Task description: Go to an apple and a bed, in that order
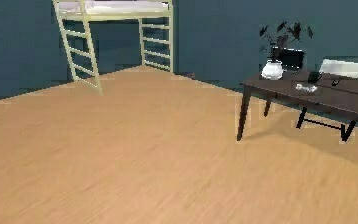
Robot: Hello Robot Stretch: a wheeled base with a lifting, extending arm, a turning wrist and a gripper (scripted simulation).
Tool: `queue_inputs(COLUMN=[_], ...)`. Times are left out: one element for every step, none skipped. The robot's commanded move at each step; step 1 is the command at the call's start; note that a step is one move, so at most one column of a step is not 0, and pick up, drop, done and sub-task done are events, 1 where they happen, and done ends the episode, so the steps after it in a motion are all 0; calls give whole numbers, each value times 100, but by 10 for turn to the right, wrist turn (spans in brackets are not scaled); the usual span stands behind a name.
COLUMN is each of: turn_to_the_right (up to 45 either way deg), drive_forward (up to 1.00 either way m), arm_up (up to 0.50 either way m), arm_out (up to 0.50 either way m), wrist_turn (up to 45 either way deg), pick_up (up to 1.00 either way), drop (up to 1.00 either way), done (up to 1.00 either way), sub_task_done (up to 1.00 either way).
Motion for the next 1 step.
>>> queue_inputs(turn_to_the_right=[-210], drive_forward=[0], arm_up=[0], arm_out=[0], wrist_turn=[0], pick_up=[0], drop=[0], done=[0], sub_task_done=[0])
